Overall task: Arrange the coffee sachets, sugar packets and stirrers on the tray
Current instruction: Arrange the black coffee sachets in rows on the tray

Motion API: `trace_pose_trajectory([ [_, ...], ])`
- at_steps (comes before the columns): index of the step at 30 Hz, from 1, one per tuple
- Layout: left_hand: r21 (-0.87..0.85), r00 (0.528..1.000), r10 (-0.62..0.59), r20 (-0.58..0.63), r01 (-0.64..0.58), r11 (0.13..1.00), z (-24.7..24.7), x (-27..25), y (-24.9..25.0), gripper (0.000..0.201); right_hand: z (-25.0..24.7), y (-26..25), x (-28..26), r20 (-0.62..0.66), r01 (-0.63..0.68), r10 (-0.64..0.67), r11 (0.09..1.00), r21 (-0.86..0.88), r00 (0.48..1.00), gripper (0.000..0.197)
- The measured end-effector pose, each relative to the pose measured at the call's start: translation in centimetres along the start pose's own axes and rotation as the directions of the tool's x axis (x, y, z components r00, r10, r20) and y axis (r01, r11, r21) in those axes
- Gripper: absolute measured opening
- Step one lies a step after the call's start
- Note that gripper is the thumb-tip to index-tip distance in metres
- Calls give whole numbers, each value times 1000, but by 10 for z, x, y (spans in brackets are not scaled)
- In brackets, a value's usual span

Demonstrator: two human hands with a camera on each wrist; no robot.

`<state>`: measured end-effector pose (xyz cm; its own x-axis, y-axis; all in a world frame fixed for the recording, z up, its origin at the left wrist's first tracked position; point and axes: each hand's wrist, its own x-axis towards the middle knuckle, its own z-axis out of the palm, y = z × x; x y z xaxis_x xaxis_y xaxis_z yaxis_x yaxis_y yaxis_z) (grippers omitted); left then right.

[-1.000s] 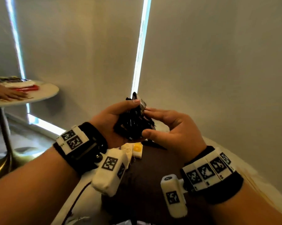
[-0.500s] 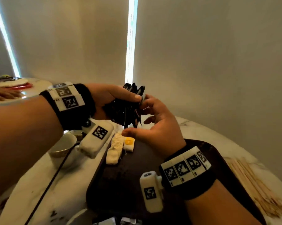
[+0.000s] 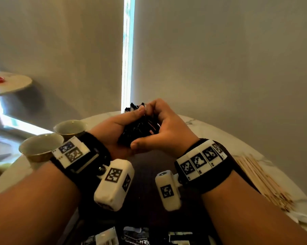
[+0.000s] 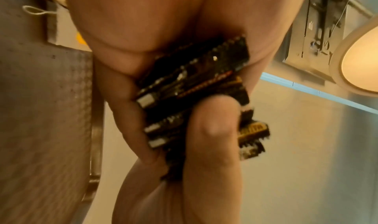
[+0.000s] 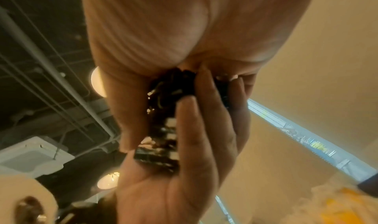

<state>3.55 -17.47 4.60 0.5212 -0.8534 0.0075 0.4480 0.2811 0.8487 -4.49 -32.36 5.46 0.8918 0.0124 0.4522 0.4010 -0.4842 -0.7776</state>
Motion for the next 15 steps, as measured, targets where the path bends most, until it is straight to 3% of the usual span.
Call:
trace_pose_trajectory([
  [5, -80, 1000, -26, 4, 26, 996, -8, 2, 2, 45, 9, 14, 4, -106, 6, 4, 996, 90, 994, 68],
  [10, -26, 999, -24, -28, 23, 999, -15, -3, -3, 46, 14, 21, 1, -13, -22, 24, 985, 172, 1000, 70],
  [15, 51, 998, -63, 4, 62, 997, -22, -8, -6, 54, 20, 24, -1, -37, -75, 78, 994, 81, 996, 57],
])
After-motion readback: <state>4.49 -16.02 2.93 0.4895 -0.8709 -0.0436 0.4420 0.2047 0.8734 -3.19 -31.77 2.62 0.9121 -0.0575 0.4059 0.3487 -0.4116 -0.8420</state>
